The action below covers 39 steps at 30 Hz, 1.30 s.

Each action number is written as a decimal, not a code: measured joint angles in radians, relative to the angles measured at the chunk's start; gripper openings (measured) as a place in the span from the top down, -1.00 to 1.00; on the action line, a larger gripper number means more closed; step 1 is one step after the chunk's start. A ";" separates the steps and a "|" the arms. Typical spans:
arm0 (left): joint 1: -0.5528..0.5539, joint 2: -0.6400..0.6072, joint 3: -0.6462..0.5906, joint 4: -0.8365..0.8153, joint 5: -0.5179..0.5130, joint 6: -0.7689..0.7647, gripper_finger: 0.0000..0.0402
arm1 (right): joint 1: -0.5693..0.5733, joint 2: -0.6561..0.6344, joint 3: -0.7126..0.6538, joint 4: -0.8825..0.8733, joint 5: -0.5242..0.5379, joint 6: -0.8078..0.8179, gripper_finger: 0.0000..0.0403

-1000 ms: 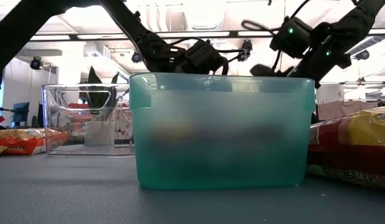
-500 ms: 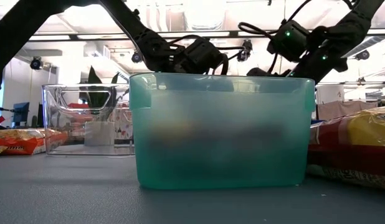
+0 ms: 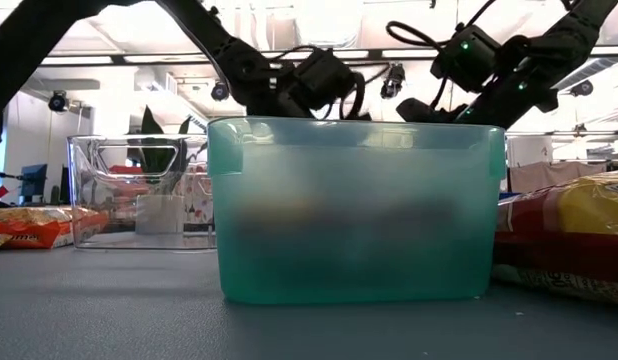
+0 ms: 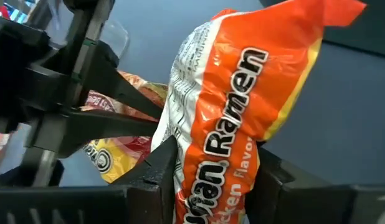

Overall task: Sort Maruchan noodles
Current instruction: Put the orange noodle pack into the dark blue bin

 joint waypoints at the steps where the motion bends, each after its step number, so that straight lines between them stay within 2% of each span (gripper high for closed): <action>1: 0.000 -0.014 0.000 -0.010 0.000 0.003 1.00 | 0.000 -0.002 0.000 -0.001 -0.002 -0.001 0.39; 7: 0.000 -0.137 -0.029 -0.078 -0.005 0.029 1.00 | 0.000 -0.046 0.000 -0.003 -0.019 -0.024 0.39; 13: -0.002 -0.328 -0.112 -0.088 -0.005 0.038 1.00 | 0.001 -0.133 0.001 -0.001 -0.019 -0.058 0.40; 19: -0.010 -0.527 -0.220 -0.076 -0.005 0.023 1.00 | 0.009 -0.186 0.060 -0.004 -0.019 -0.184 0.40; 31: -0.028 -0.856 -0.372 -0.041 -0.005 0.001 1.00 | 0.013 -0.097 0.259 -0.016 -0.026 -0.462 0.40; 36: -0.028 -0.966 -0.449 0.003 -0.006 -0.002 1.00 | 0.014 -0.082 0.324 -0.023 0.002 -0.613 0.40; 39: -0.028 -1.024 -0.491 0.032 -0.026 -0.004 1.00 | 0.013 -0.068 0.381 -0.087 0.045 -0.713 0.40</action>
